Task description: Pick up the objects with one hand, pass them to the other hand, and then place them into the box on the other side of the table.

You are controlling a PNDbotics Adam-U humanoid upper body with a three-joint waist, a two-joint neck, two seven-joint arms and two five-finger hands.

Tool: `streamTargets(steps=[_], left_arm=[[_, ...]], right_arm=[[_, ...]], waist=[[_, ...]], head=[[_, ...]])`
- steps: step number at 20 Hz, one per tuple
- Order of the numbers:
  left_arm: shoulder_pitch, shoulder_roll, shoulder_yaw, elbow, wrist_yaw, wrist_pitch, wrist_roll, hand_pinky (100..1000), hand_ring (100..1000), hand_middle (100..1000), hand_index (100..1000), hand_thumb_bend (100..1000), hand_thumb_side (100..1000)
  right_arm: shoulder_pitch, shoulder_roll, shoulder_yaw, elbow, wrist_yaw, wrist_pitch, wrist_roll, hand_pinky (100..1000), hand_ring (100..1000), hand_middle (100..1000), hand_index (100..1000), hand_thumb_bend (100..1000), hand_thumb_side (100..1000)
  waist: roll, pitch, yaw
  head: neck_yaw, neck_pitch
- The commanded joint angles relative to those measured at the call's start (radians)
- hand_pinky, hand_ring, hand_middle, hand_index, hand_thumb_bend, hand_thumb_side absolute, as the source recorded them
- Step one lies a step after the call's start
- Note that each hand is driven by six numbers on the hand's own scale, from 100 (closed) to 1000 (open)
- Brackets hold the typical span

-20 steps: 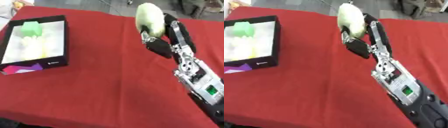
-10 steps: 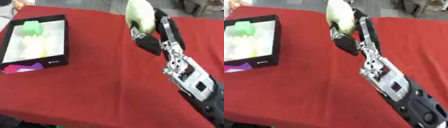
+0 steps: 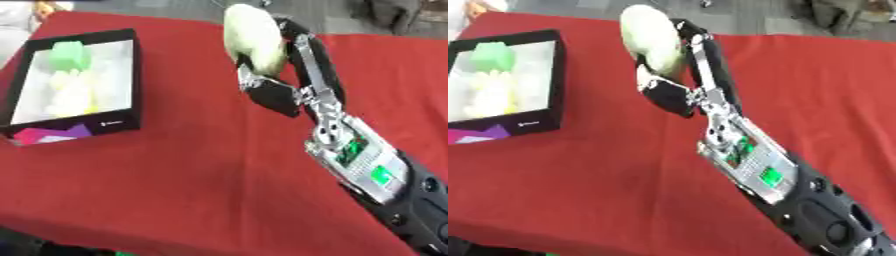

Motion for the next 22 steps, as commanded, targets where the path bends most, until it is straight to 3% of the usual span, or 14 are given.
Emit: streamTargets(steps=[1, 10, 17, 22], left_arm=[[-0.028, -0.008, -0.008, 0.032, -0.052, -0.001, -0.037, 949, 840, 813, 868, 100, 843], [-0.042, -0.070, -0.068, 0.163, -0.176, 0.019, -0.181, 960, 860, 820, 890, 100, 982], [-0.042, -0.090, -0.055, 0.195, -0.219, -0.004, -0.282, 966, 864, 810, 872, 100, 1000], [-0.039, -0.083, -0.055, 0.204, -0.282, -0.029, -0.346, 955, 871, 804, 867, 128, 1000]], right_arm=[[-0.022, 0.002, 0.010, -0.016, 0.035, 0.053, -0.023, 682, 494, 454, 518, 100, 100], [-0.055, 0.025, 0.041, 0.002, 0.122, 0.164, 0.014, 681, 497, 455, 521, 100, 100], [-0.070, 0.026, 0.062, -0.008, 0.165, 0.221, 0.062, 681, 498, 456, 522, 100, 100], [-0.071, 0.025, 0.071, 0.004, 0.215, 0.225, 0.086, 681, 495, 456, 523, 100, 100]], waist=[[0.005, -0.014, 0.002], [0.003, -0.013, 0.004], [0.006, -0.006, 0.010], [0.007, -0.003, 0.014]], head=[[-0.001, -0.004], [0.006, 0.014], [0.007, 0.013], [0.004, 0.011]])
